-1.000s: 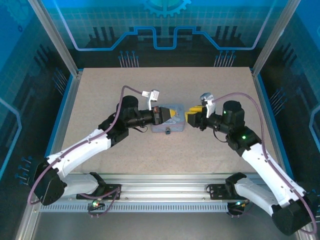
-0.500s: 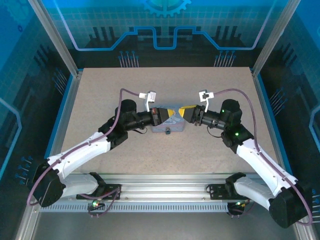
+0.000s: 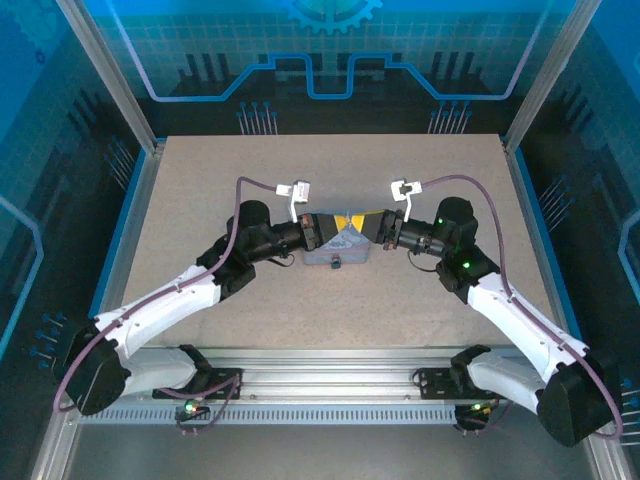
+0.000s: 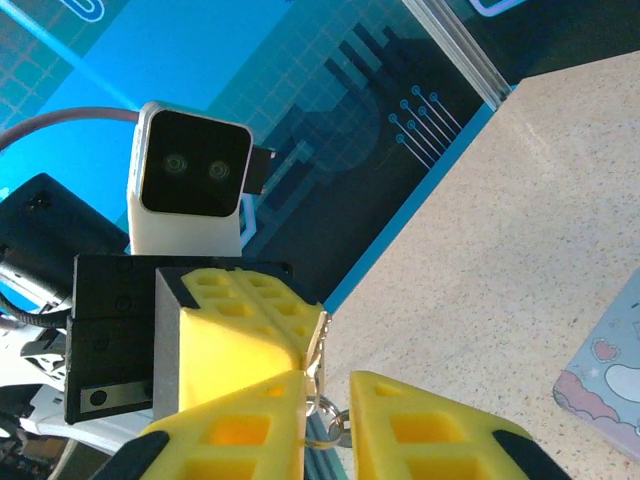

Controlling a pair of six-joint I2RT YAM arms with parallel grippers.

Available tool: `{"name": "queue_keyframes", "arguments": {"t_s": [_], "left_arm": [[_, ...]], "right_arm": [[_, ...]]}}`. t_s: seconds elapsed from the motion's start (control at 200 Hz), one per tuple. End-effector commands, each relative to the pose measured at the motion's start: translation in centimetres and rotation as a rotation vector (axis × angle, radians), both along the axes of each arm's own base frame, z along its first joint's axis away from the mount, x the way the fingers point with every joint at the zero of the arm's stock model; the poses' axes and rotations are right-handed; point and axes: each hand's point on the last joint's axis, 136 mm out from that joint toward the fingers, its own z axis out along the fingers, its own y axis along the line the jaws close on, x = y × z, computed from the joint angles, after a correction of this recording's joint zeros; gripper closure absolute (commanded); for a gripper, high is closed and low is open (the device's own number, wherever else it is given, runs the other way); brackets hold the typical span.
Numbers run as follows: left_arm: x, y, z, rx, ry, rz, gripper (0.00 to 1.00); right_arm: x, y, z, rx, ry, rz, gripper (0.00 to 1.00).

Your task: Unlock a padlock with a key

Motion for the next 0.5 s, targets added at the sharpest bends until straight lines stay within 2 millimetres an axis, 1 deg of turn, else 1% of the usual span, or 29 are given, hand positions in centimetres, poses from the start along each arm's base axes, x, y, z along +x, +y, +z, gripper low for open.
{"name": "queue_keyframes", "arguments": {"t_s": [0.0, 0.11, 0.185, 0.31, 0.42, 0.495], "left_arm": [[-0.5, 0.3, 1.4, -0.038, -0.045, 0.001, 1.0], [-0.5, 0.3, 1.6, -0.045, -0.051, 0.003, 1.0], [-0.5, 0.2, 1.7, -0.054, -0.051, -0.001, 1.0], [-0.7, 0.2, 1.9, -0.07, -0.054, -0.01, 1.0], [-0.9, 0.2, 2.0, -0.08, -0.056, -0.018, 1.0], [-1.0, 0.1, 2.2, -0.09, -0.062, -0.027, 1.0]], "right_arm": [[-1.0, 0.7, 1.5, 0.011, -0.056, 0.047, 0.78], [-1.2, 1.2, 1.1, 0.0, -0.051, 0.062, 0.78], [-1.1, 1.2, 1.1, 0.003, -0.05, 0.051, 0.78], [-1.0, 1.1, 1.7, 0.019, -0.068, 0.034, 0.8], [-1.1, 1.2, 2.3, 0.04, -0.084, 0.04, 0.85], [-1.0, 1.2, 2.5, 0.053, -0.086, 0.045, 0.85]]}}
